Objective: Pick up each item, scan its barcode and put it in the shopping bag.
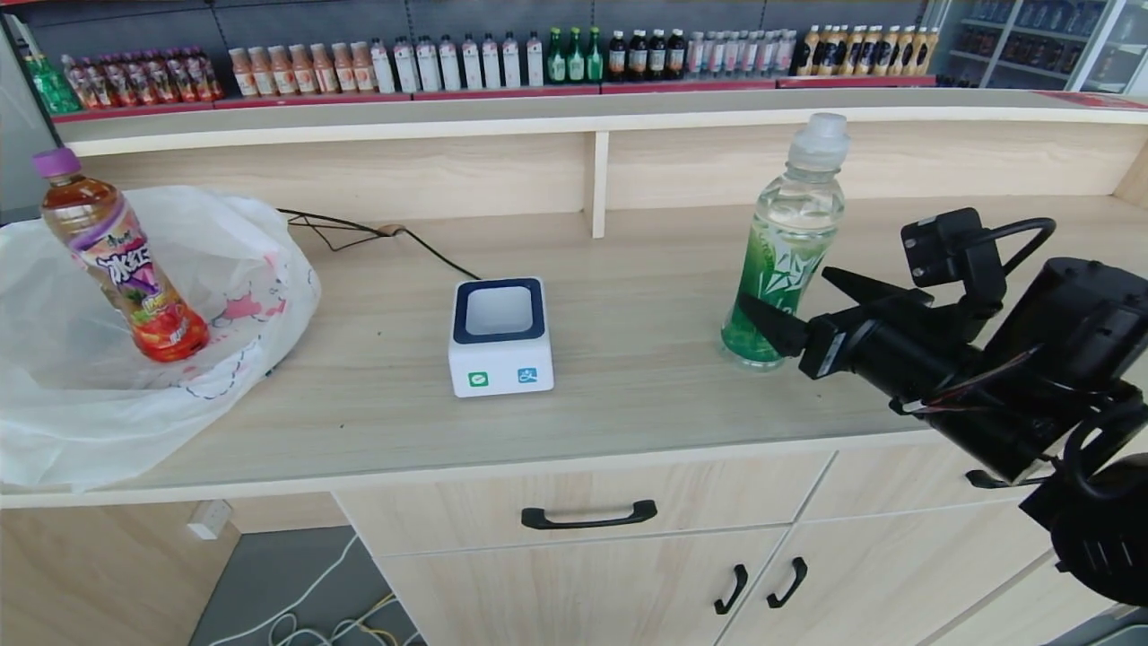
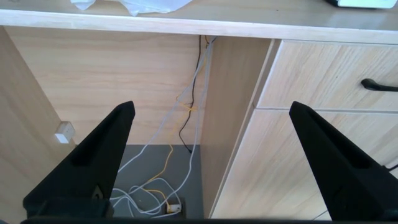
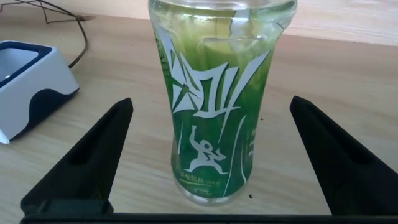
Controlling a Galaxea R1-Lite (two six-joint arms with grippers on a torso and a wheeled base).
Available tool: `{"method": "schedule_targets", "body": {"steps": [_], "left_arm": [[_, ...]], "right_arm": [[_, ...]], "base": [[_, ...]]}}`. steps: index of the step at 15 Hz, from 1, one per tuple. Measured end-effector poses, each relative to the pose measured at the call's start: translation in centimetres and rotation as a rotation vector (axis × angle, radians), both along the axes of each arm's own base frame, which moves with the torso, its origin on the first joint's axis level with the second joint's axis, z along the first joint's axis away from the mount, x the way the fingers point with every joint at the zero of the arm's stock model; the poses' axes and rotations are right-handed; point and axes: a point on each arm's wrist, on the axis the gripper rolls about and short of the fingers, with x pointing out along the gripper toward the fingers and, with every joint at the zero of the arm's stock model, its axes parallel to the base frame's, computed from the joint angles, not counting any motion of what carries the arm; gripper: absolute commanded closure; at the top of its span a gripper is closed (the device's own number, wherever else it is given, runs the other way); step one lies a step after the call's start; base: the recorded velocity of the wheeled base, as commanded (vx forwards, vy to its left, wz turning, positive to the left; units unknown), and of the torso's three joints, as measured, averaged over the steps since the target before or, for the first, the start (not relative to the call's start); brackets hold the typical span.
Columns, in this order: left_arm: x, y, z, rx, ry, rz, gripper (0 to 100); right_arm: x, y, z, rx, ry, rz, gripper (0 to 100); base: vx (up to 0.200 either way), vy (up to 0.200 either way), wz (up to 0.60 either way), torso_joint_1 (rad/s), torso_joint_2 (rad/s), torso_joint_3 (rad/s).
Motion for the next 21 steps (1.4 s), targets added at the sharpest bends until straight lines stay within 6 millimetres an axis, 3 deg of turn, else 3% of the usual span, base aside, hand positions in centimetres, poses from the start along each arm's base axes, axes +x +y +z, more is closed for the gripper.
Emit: {"method": "schedule_targets", "body": {"steps": [15, 21], "left_arm": [[0.0, 0.0, 0.0, 0.0, 0.0, 0.0, 0], [0.0, 0.0, 0.0, 0.0, 0.0, 0.0, 0]], "right_arm": [[4.7, 0.1, -0.8, 0.007, -0.016, -0.047, 0], [5.7, 0.1, -1.3, -0.001, -0.011, -0.056, 0]], "base": [[0.0, 0.0, 0.0, 0.0, 0.0, 0.0], [0.0, 0.0, 0.0, 0.0, 0.0, 0.0]]}}
